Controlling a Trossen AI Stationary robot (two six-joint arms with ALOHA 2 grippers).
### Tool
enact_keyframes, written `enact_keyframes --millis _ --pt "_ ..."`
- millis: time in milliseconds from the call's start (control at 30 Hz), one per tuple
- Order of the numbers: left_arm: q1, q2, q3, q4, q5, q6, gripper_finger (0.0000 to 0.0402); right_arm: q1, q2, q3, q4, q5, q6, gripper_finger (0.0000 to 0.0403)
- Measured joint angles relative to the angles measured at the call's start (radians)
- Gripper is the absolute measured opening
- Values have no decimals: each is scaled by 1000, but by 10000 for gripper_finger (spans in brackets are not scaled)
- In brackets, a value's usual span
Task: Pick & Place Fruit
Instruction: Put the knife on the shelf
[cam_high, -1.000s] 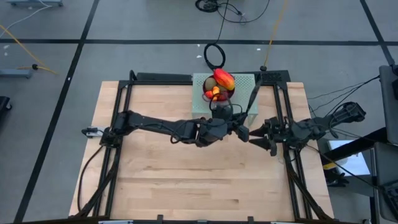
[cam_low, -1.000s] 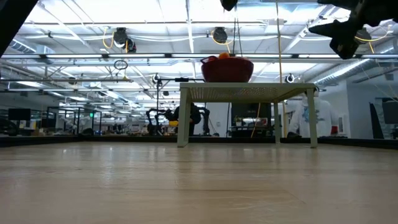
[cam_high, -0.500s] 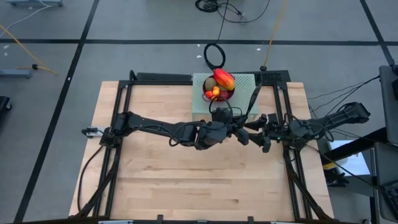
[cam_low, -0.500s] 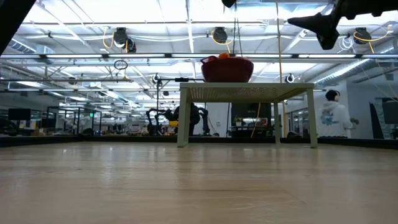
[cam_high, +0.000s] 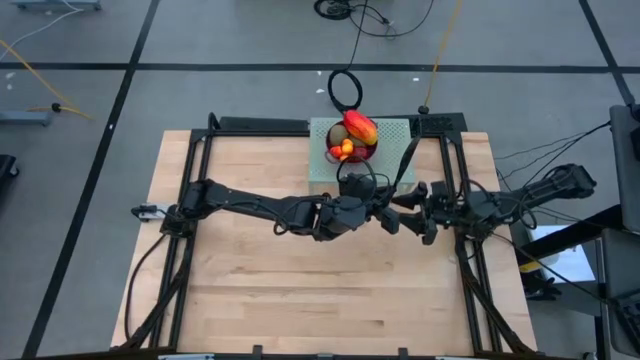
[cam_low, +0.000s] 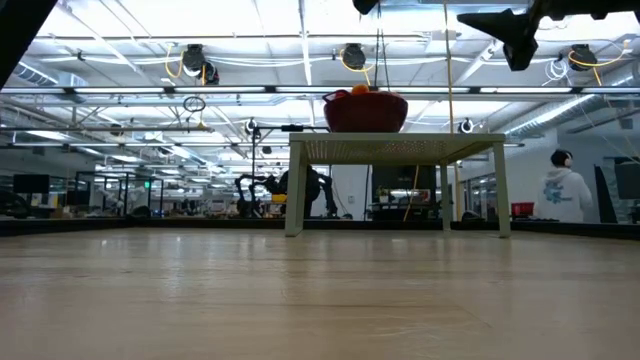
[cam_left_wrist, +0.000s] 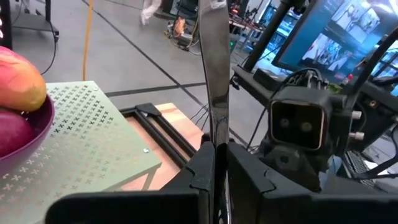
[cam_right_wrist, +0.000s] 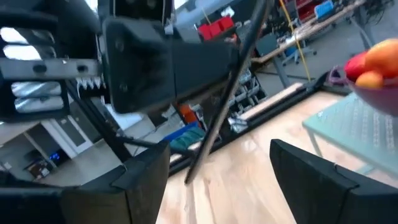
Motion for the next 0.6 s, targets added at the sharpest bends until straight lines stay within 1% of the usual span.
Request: enact_keyframes --millis 200,500,600 --pt "0 0 0 1 -4 -1 30 -38 39 0 69 -3 -17 267" --pt "1 0 0 -5 -6 -2 30 -49 104 0 166 0 -43 267" --pt "0 0 0 -9 -13 0 30 -63 116 0 173 -4 -40 261"
